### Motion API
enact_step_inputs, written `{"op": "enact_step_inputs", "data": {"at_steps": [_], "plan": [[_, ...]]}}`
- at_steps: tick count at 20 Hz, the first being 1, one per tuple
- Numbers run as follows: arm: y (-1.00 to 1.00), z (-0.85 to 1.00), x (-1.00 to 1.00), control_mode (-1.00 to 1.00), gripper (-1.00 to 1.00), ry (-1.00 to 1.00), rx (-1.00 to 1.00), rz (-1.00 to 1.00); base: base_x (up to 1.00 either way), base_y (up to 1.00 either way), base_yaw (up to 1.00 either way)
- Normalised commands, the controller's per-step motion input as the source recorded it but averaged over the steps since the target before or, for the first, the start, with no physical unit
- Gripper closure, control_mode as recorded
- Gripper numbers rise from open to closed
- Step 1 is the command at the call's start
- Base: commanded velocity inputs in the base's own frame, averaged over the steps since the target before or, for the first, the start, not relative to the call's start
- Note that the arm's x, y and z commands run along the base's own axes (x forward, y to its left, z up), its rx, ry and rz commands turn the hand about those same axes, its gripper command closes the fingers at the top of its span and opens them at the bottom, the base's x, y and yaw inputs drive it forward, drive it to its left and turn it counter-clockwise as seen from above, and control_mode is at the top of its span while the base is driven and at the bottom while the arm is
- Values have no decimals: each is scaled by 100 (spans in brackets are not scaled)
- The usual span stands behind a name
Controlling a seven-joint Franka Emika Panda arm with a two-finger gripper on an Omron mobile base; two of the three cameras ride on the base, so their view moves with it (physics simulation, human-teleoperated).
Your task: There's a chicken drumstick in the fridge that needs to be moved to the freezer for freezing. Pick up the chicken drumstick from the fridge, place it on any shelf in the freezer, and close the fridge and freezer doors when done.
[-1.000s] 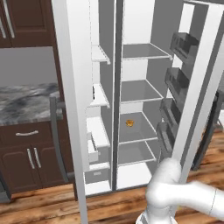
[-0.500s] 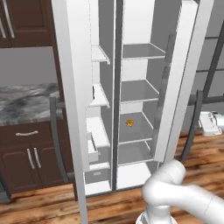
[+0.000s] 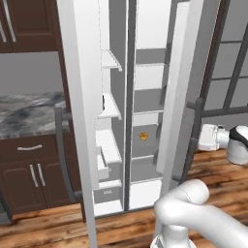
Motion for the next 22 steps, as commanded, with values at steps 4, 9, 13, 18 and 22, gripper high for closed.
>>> {"op": "enact_step_inputs", "data": {"at_steps": [4, 9, 13, 18, 22], "plan": [[100, 0, 25, -100, -100, 0, 0, -8, 0, 0, 0], [100, 8, 53, -100, -100, 3, 3, -1, 0, 0, 0], [84, 12, 70, -100, -100, 3, 5, 0, 0, 0, 0], [65, 1, 71, -100, -100, 0, 3, 0, 0, 0, 0], [54, 0, 66, -100, -100, 0, 0, 0, 0, 0, 0]]}}
